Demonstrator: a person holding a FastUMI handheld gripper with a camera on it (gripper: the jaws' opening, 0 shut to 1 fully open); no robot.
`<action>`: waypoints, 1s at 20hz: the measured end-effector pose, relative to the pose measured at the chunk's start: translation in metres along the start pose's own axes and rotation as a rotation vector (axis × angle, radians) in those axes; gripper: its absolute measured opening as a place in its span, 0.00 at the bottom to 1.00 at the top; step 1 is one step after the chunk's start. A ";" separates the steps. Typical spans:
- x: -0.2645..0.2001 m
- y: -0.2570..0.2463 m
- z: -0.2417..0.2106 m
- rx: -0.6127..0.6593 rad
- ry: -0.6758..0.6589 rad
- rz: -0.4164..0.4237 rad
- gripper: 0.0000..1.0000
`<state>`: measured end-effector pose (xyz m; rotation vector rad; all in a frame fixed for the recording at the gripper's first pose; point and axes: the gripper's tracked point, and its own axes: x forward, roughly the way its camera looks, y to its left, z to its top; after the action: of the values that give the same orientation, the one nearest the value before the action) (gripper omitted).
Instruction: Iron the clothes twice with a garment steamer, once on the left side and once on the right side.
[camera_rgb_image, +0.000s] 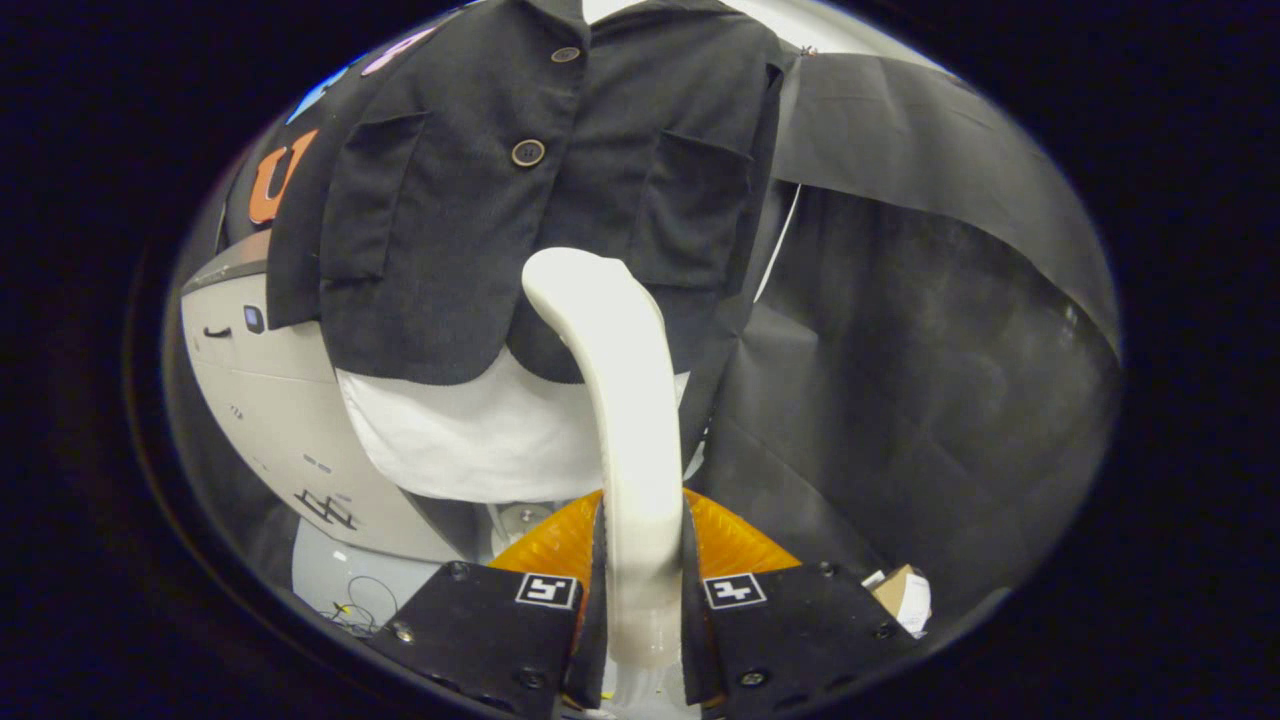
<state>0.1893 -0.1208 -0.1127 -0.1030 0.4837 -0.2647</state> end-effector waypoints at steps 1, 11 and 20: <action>-0.002 -0.004 0.000 0.006 -0.004 0.009 0.33; -0.101 -0.011 -0.006 0.121 -0.111 0.136 0.33; -0.294 0.048 -0.004 0.134 -0.311 0.211 0.33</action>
<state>-0.0526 0.0062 0.0073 0.0385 0.1648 -0.0706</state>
